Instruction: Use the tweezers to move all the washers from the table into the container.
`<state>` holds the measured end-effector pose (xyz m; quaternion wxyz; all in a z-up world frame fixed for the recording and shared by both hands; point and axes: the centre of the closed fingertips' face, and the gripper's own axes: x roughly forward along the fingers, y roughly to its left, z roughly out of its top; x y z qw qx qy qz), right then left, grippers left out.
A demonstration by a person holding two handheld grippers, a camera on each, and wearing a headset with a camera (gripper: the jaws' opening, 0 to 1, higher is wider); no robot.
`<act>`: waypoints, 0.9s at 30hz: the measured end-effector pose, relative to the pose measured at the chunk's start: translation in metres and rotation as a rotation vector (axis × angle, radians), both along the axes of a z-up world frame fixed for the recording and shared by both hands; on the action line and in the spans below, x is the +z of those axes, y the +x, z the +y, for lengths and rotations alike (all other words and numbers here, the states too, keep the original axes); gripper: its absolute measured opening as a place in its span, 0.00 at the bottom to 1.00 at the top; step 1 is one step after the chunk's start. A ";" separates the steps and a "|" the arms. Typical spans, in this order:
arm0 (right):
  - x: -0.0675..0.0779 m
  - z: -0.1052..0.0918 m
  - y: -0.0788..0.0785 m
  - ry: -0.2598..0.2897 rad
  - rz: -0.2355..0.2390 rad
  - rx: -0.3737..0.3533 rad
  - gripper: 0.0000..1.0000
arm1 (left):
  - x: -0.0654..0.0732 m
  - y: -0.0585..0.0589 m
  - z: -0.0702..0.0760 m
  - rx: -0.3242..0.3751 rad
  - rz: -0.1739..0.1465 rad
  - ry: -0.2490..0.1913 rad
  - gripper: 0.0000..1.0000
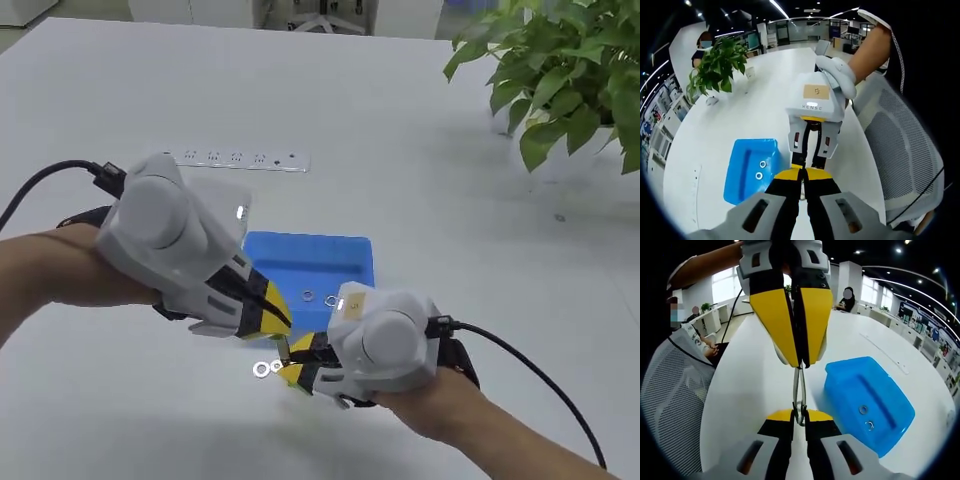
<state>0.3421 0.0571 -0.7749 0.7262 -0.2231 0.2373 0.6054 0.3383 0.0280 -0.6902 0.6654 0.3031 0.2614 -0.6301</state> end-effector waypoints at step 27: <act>0.034 0.007 0.041 0.035 -0.044 -0.035 0.09 | 0.033 0.034 0.007 -0.012 -0.067 -0.004 0.06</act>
